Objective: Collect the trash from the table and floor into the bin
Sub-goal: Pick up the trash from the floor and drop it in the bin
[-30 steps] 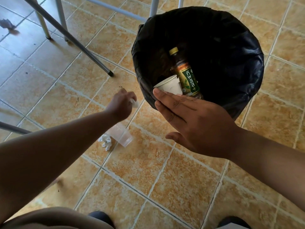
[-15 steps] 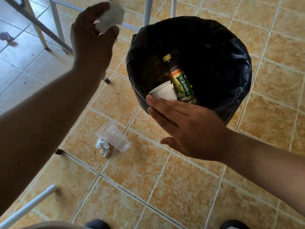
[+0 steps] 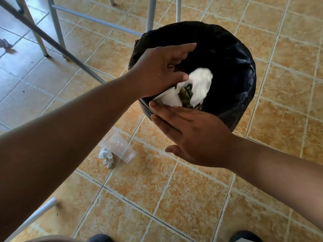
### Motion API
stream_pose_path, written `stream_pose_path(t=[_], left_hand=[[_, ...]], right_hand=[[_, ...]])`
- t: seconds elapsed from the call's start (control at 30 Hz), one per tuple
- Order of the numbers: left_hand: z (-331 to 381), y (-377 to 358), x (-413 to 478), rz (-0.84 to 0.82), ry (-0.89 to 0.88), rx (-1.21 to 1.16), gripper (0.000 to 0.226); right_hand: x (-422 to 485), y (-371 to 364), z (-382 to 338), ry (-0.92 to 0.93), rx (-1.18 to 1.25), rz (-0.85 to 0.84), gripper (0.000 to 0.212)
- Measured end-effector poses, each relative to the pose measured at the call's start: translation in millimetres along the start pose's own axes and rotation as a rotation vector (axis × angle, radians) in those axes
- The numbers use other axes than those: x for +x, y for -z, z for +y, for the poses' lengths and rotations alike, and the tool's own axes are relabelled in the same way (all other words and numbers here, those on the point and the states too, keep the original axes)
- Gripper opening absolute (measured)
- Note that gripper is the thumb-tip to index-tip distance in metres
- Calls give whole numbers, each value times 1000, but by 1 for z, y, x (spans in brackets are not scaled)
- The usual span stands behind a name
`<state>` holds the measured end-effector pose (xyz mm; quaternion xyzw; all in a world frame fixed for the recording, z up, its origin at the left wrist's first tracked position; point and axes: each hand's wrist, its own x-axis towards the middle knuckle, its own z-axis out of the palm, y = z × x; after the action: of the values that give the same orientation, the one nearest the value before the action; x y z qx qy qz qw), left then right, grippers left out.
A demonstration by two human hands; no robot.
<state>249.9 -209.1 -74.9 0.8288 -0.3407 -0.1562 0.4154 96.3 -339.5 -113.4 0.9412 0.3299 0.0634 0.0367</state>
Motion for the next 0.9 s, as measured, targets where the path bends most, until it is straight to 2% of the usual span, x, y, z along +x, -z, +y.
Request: stream_pose_path(t=[0.23, 0.3, 0.37, 0.43, 0.57, 0.67, 0.77, 0.9], left_hand=[[-34, 24, -20, 581, -69, 87, 28], [-56, 34, -30, 669, -77, 110, 25], [-84, 41, -44, 682, -8, 145, 26], [-112, 43, -60, 559, 106, 219, 29], [-163, 34, -92, -51, 414, 499, 40], [-185, 29, -111, -361, 624, 546, 47], [-194, 26, -122, -519, 778, 471, 39], [-194, 16, -127, -552, 813, 477, 23]], right_hand=[[-1, 0, 0, -1, 14, -10, 80], [0, 1, 0, 2, 2, 7, 81], [0, 1, 0, 3, -9, 13, 82], [0, 2, 0, 1, -13, 12, 83], [1, 2, -1, 4, -11, 18, 81], [1, 2, -1, -5, -12, 14, 80], [0, 1, -2, -11, -10, 14, 79], [0, 0, -2, -16, -3, 10, 78]])
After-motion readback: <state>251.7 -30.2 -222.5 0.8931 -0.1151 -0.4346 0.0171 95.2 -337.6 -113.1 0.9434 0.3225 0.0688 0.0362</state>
